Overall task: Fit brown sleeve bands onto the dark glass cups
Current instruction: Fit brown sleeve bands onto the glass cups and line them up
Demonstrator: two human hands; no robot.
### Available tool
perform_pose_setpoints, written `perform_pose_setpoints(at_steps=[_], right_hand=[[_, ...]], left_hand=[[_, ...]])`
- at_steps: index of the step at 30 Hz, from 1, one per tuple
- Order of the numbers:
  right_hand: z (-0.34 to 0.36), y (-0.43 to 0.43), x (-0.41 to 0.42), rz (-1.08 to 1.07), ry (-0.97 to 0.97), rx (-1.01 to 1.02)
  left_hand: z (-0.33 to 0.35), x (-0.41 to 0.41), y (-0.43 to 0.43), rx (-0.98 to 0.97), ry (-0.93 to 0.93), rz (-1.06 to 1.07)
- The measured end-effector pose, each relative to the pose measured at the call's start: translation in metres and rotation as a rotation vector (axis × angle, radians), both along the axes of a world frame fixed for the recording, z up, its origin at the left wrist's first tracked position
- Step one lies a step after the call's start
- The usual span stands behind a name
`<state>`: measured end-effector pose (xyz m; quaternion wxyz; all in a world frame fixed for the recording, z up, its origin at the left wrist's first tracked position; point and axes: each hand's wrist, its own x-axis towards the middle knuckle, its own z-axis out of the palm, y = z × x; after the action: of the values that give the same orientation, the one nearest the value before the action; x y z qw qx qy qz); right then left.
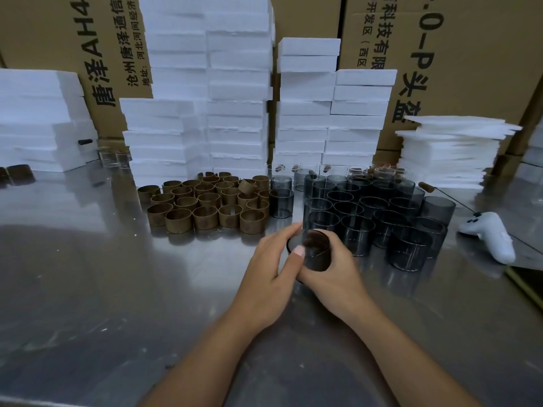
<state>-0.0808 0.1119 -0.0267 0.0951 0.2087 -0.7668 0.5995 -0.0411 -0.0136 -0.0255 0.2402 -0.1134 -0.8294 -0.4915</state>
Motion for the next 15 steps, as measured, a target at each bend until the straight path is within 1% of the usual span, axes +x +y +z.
perform_pose_setpoints(at_steps=[8,15], right_hand=[[0.0003,-0.0004,0.003,0.062,0.021,0.091],[-0.0002,-0.0011,-0.0005,0.092,-0.018,0.08]], left_hand=[[0.0033,0.0021,0.0012,-0.002,0.007,-0.05],[0.0041,0.0053,0.0049,-0.07,0.054,-0.101]])
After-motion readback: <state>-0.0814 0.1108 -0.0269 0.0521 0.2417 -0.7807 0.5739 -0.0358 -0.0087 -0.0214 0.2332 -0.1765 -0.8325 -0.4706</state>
